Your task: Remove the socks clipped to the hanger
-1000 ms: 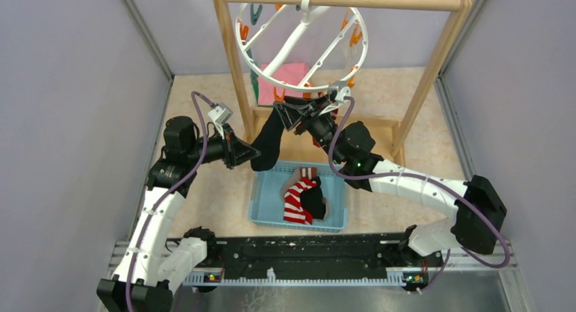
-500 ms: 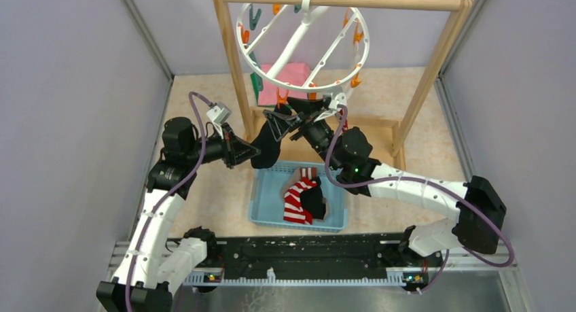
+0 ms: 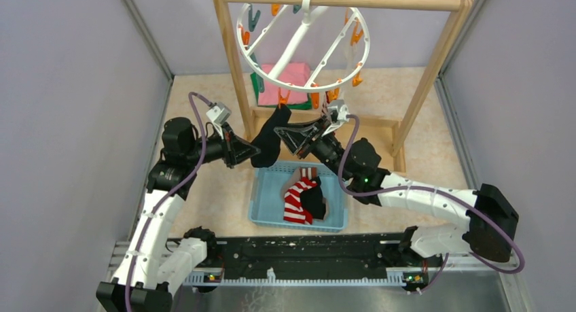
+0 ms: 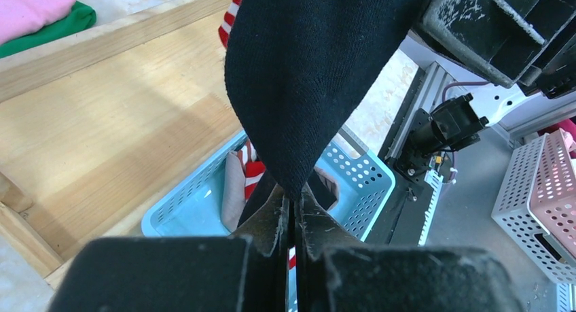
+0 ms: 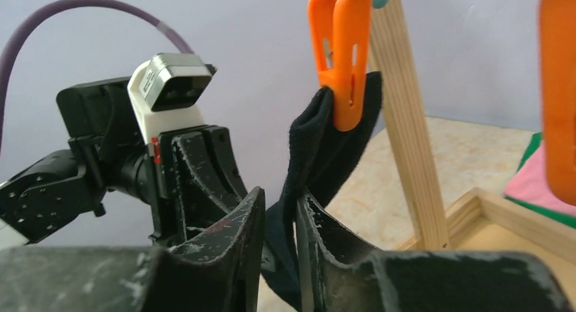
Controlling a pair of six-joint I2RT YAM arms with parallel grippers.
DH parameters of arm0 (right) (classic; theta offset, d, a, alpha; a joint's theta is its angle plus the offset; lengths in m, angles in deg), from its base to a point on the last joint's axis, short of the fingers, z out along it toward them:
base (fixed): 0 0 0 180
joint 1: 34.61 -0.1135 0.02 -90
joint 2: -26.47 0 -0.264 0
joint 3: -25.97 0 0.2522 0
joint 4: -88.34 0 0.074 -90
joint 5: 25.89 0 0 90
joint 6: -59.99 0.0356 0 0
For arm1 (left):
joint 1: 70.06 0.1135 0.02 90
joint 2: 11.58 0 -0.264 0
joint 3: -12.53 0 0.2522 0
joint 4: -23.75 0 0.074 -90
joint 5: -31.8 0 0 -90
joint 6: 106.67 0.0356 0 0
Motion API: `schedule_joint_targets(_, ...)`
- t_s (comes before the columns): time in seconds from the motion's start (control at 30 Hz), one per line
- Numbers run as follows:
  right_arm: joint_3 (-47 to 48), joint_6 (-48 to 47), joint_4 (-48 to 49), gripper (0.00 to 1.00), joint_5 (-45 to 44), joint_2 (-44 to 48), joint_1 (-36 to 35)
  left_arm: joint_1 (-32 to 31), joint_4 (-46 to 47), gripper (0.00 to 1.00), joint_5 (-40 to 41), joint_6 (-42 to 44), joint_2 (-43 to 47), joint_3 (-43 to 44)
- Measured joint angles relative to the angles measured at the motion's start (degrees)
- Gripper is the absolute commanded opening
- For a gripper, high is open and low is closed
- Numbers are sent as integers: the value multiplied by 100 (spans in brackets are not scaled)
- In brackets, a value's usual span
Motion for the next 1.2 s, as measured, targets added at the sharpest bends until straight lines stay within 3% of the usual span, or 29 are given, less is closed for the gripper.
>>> schedule_joint_targets(0.03, 24, 48, 4, 18, 72, -22, 0, 0, 0, 11, -7, 0, 0, 0)
schedule_joint_targets(0.07, 50, 90, -4, 15, 149, -46, 0, 0, 0, 26, -24, -4, 0, 0)
schedule_joint_targets(0.13, 68, 155, -9, 7, 256, -94, 0, 0, 2, 73, -44, -17, -4, 7)
schedule_joint_targets(0.2, 72, 212, -22, 4, 323, -129, 0, 0, -4, 87, -55, -13, -39, 70)
schedule_joint_targets(0.8, 767, 387, -229, 0, 605, -914, 2, -90, 820, 88, 247, -813, -1552, 2632)
schedule_joint_targets(0.97, 977, 385, -254, 0, 614, -1058, 2, -328, 903, 90, 437, -861, -1838, 2767)
schedule_joint_targets(1.2, 1292, 385, -358, 0, 619, -1351, 2, -560, 852, 85, 817, -614, -1969, 2942)
